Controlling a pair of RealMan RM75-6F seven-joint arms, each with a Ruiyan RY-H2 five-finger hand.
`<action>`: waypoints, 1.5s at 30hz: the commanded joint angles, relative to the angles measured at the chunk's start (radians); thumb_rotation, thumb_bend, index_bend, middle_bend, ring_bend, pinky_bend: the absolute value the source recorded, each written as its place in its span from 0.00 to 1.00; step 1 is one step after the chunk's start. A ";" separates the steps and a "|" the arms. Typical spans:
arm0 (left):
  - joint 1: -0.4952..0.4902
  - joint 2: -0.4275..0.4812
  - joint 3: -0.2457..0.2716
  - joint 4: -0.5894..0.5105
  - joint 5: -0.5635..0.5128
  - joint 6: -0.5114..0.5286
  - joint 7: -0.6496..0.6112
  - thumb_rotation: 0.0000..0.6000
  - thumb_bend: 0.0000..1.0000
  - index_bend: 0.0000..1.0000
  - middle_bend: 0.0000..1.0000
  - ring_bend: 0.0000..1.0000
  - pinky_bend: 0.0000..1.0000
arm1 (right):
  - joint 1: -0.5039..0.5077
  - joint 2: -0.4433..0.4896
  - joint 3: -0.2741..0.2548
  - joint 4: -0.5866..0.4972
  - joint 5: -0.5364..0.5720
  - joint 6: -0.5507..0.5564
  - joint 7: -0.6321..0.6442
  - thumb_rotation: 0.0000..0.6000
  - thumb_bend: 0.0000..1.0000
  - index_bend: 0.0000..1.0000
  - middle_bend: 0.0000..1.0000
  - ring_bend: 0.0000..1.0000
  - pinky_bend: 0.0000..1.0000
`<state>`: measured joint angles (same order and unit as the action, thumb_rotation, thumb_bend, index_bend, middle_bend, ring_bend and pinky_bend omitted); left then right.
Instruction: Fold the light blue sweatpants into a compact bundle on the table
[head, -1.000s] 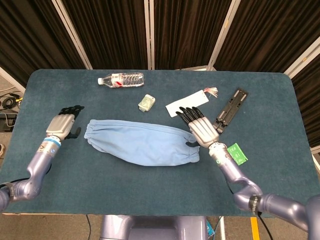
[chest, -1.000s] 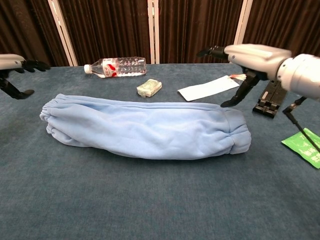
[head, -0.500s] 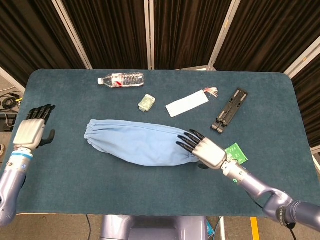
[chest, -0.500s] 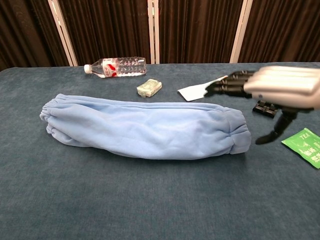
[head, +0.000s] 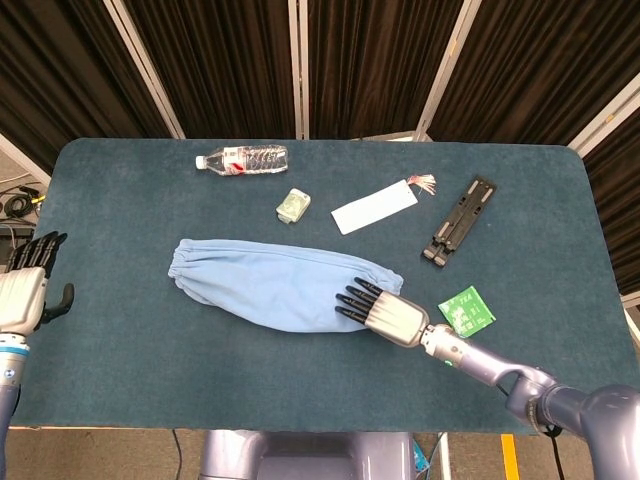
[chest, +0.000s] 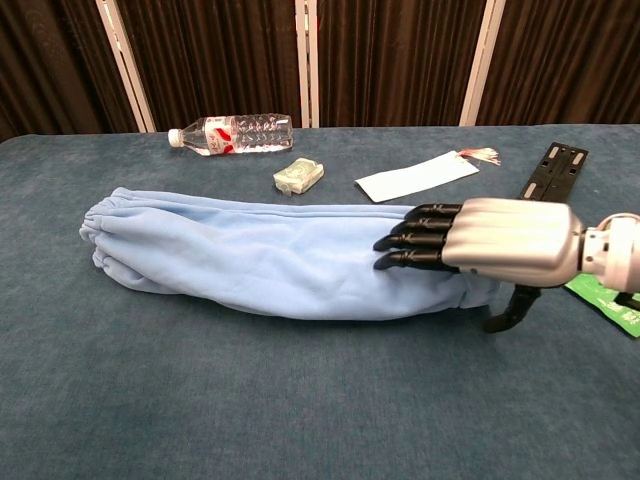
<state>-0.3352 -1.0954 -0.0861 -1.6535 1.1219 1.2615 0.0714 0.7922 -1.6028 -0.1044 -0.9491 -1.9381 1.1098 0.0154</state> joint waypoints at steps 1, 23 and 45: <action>0.007 -0.005 0.001 0.010 0.005 -0.004 -0.009 1.00 0.57 0.00 0.00 0.00 0.00 | 0.015 -0.054 0.007 0.072 0.004 -0.001 -0.038 1.00 0.01 0.04 0.02 0.00 0.00; 0.023 -0.031 -0.012 0.073 0.036 -0.053 -0.059 1.00 0.57 0.00 0.00 0.00 0.00 | 0.002 -0.115 -0.095 0.348 -0.095 0.287 0.058 1.00 0.80 0.57 0.52 0.47 0.42; 0.046 -0.019 -0.019 0.050 0.068 -0.042 -0.057 1.00 0.57 0.00 0.00 0.00 0.00 | -0.076 0.158 -0.219 0.252 -0.192 0.521 -0.036 1.00 0.81 0.55 0.51 0.47 0.42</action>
<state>-0.2894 -1.1150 -0.1050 -1.6035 1.1896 1.2192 0.0143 0.6943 -1.4574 -0.3332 -0.6404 -2.1263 1.6416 0.0021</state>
